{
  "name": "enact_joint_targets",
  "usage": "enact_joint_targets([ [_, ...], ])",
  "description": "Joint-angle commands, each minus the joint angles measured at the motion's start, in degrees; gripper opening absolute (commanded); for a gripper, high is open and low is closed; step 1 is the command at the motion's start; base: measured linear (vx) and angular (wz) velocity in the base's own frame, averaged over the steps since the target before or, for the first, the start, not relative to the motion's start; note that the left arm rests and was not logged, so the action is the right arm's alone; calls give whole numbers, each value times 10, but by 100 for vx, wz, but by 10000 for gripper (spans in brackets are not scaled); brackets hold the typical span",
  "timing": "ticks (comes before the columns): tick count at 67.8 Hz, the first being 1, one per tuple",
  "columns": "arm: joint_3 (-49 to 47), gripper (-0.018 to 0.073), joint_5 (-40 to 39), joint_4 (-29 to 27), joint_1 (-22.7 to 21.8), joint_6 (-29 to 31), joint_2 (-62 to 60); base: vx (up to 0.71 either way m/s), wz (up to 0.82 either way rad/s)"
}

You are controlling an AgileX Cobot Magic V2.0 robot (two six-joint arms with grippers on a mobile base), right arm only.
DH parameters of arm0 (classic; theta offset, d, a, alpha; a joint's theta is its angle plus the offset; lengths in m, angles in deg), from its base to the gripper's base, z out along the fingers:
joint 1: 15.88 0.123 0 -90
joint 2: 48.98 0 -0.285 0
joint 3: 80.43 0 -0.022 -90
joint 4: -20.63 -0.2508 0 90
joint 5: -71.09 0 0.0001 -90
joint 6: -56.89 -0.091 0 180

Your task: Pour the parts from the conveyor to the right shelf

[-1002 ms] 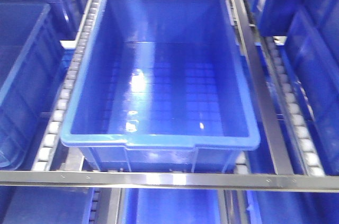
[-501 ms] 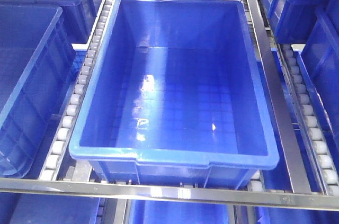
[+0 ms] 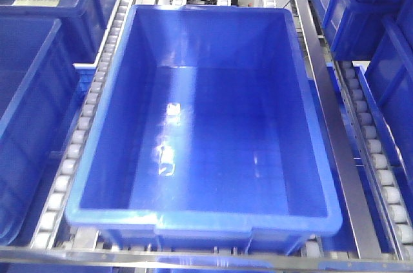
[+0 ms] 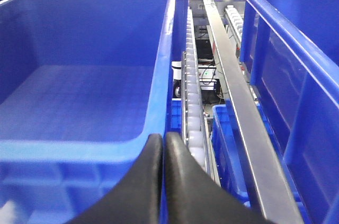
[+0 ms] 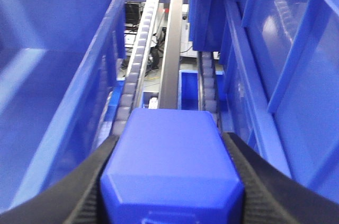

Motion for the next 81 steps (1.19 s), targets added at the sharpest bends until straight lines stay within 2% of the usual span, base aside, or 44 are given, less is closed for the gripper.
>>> enact_joint_targets([
  [1, -16, -6, -47, -1, -2, -1, 5, 10, -6],
  [81, -16, -6, -47, -1, -2, -1, 5, 6, -1],
])
